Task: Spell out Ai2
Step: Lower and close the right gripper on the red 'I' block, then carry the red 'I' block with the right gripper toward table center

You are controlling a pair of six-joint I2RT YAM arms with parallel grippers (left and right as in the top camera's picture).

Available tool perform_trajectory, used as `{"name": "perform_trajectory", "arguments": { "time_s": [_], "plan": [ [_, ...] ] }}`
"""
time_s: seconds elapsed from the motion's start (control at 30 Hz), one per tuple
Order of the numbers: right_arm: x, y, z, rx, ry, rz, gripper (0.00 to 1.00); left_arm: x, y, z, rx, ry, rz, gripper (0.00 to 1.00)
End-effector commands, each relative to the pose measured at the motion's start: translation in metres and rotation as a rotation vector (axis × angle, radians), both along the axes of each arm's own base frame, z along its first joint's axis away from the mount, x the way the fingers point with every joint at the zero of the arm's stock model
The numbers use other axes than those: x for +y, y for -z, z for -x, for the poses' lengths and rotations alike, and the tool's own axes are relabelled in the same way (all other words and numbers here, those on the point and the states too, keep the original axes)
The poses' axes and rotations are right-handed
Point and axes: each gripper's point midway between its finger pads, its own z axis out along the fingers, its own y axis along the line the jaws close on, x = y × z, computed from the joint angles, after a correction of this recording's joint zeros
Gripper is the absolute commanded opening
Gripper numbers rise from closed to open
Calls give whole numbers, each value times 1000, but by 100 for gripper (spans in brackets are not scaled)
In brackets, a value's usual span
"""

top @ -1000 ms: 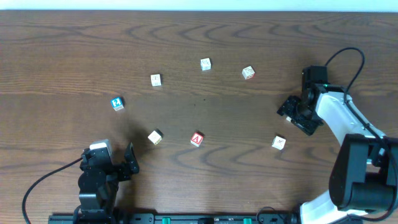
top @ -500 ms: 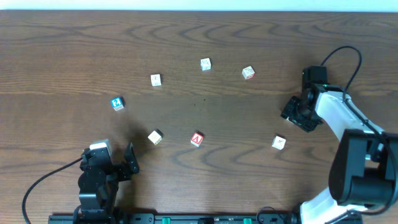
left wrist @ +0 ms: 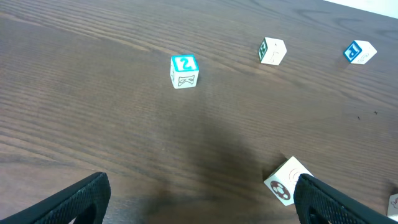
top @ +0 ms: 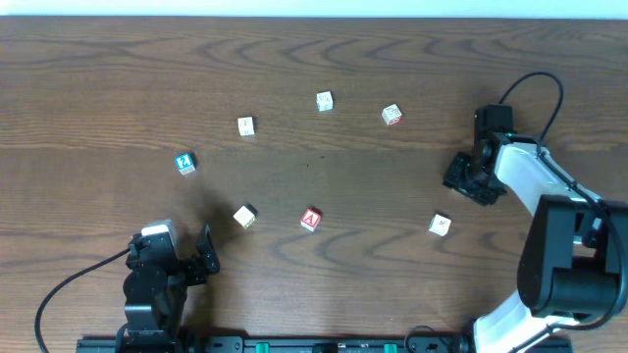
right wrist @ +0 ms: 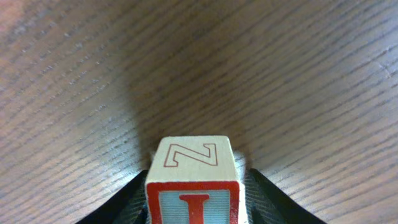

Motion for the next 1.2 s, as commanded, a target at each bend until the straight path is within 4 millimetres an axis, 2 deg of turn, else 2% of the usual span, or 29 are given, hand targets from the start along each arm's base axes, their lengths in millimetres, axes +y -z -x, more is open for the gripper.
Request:
{"name": "perform_trajectory", "arguments": {
  "time_s": [0.0, 0.2, 0.3, 0.37, 0.47, 0.6, 0.7, 0.8, 0.9, 1.0, 1.17],
  "plan": [
    [-6, 2, 1, 4, -32, 20, 42, 2, 3, 0, 3, -1, -15, 95],
    [-6, 2, 0, 3, -76, 25, 32, 2, 3, 0, 3, -1, -15, 95],
    [-3, 0, -3, -2, -120, 11, 33, 2, 3, 0, 3, -1, -15, 95],
    [1, -7, -9, -16, -148, -9, 29, 2, 3, 0, 3, -1, -15, 95],
    [3, -27, -28, -59, -160, -19, 19, 2, 3, 0, 3, -1, -15, 95],
    [6, -63, -55, -125, -191, -13, 15, 2, 3, 0, 3, -1, -15, 95],
    [21, -94, -74, -177, -246, -34, 14, 2, 3, 0, 3, -1, -15, 95],
    [54, -122, -90, -235, -323, -60, 11, 2, 3, 0, 3, -1, -15, 95],
    [101, -134, -95, -273, -416, -87, 9, 2, 3, 0, 3, -1, -15, 95],
    [158, -130, -84, -256, -484, -132, 1, 2, 3, 0, 3, -1, -15, 95],
    [233, -114, -72, -246, -601, -191, 1, 2, 3, 0, 3, -1, -15, 95]
  ]
}}
